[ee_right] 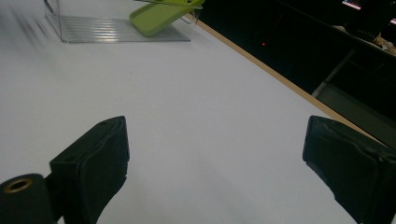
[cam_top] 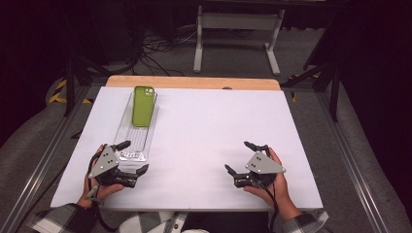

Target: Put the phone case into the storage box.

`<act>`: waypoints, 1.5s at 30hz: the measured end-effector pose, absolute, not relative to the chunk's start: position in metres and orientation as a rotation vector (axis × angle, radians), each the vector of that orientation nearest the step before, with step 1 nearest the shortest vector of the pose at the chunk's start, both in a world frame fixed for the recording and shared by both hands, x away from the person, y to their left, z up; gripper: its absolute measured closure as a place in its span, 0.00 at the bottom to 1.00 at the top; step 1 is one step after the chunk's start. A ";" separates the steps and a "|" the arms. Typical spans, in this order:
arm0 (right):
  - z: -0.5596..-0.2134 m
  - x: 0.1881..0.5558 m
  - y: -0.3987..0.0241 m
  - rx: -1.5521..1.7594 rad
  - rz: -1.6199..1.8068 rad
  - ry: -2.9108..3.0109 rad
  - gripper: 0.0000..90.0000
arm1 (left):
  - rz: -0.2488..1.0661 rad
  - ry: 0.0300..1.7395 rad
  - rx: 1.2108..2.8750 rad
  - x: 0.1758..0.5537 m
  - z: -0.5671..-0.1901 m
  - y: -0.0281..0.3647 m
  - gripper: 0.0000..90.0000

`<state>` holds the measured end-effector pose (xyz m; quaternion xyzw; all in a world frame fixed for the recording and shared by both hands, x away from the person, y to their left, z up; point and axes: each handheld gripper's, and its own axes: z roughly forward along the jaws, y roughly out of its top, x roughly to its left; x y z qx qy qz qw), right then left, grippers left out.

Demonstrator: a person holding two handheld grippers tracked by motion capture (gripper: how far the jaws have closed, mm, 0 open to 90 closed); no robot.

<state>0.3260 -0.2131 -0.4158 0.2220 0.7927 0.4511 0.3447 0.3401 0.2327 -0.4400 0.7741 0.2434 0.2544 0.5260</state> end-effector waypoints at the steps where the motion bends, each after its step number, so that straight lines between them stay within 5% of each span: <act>1: -0.416 0.326 -0.213 0.576 1.172 2.059 0.09 | 0.607 0.589 1.850 0.340 -0.441 0.234 0.03; 45: -0.417 0.326 -0.208 0.553 1.162 2.077 0.10 | 0.625 0.607 1.836 0.337 -0.442 0.238 0.03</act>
